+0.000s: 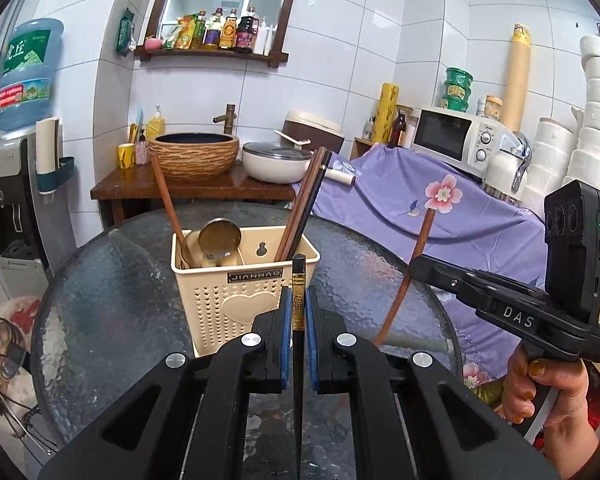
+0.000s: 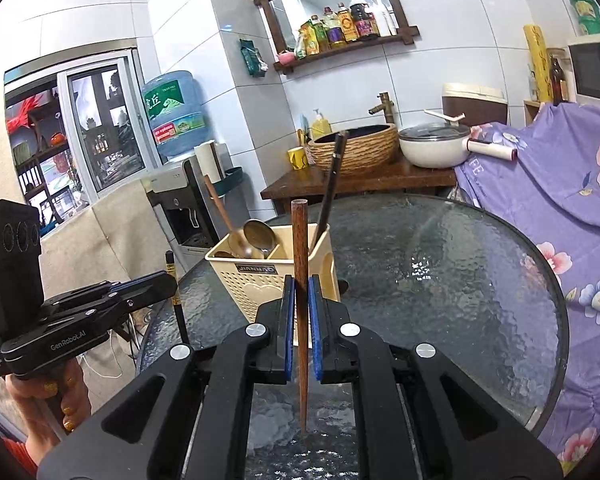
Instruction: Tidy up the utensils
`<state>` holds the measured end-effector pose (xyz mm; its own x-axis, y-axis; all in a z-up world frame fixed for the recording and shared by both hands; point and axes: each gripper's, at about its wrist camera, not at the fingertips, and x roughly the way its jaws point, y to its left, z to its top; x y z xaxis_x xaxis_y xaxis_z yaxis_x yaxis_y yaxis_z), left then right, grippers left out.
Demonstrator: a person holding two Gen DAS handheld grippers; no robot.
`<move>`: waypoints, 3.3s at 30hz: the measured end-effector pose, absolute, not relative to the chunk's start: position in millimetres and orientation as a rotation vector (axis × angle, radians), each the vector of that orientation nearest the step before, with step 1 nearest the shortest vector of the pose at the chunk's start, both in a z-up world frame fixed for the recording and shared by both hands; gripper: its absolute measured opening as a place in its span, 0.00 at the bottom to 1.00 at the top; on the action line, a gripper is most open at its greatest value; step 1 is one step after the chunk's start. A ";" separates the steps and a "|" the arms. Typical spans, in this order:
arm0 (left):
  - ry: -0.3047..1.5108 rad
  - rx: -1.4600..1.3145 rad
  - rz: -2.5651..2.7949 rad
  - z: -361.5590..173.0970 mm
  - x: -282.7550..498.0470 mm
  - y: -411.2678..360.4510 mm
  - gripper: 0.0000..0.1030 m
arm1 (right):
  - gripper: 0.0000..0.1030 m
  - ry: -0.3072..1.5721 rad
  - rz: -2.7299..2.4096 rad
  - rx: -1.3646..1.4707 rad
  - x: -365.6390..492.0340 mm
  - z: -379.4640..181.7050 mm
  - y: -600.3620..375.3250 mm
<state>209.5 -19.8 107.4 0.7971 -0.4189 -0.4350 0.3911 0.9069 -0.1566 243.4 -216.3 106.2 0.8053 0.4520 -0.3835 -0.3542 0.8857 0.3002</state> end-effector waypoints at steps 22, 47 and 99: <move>0.356 0.015 -0.440 165.2 217.8 -26.6 0.07 | 0.07 0.395 0.480 0.098 262.6 174.7 -194.4; 0.339 0.007 -0.312 218.5 311.4 -18.9 0.07 | 0.08 0.306 0.408 0.092 349.1 229.4 -164.9; 0.280 -0.082 -0.036 21.8 64.4 38.1 0.94 | 0.94 0.187 0.258 -0.038 79.1 33.6 -178.2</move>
<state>64.4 38.1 21.8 0.9605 -0.0466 -0.2744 0.0239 0.9961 -0.0855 79.1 -178.2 33.6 0.9496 0.2502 -0.1890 -0.2572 0.9663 -0.0134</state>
